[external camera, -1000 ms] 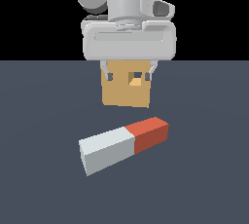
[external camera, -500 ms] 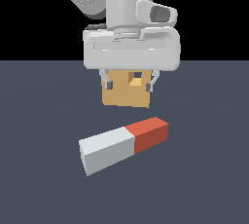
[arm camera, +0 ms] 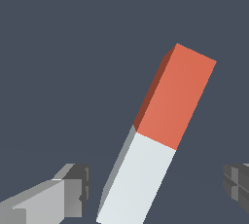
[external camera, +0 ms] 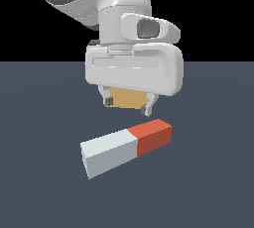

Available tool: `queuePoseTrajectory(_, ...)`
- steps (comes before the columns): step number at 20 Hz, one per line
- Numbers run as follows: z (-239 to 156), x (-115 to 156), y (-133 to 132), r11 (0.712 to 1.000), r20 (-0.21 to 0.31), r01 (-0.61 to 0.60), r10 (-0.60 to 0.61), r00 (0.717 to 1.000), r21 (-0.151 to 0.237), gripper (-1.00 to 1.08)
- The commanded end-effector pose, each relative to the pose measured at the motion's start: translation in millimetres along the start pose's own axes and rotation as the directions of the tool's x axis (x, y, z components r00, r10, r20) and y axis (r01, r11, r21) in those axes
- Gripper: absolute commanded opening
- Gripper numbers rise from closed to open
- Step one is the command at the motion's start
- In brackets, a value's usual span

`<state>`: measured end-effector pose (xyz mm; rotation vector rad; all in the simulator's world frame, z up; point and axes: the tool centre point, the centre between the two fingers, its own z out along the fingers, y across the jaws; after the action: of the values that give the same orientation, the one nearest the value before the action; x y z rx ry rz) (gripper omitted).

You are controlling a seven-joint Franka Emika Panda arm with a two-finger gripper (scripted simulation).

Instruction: Insert the peg into the horizontal hole in a box.

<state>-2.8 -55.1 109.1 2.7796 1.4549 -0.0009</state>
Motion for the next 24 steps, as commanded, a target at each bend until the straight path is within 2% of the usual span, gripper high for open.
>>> queuePoseTrajectory(1, 8, -9, 1, 0.996, 0.0, -0.092, 0.092, 0.996, 0.0, 1.0)
queuePoseTrajectory(6, 20, -25, -1, 0.97, 0.0, -0.243, 0.243, 0.97, 0.002, 1.0)
queuePoseTrajectory(12, 31, -38, -5, 0.933, 0.0, -0.361, 0.361, 0.933, 0.003, 1.0)
queuePoseTrajectory(18, 36, -43, -7, 0.911, -0.001, -0.412, 0.412, 0.911, 0.004, 1.0)
queuePoseTrajectory(24, 39, -43, -7, 0.912, 0.0, -0.411, 0.411, 0.912, 0.004, 1.0)
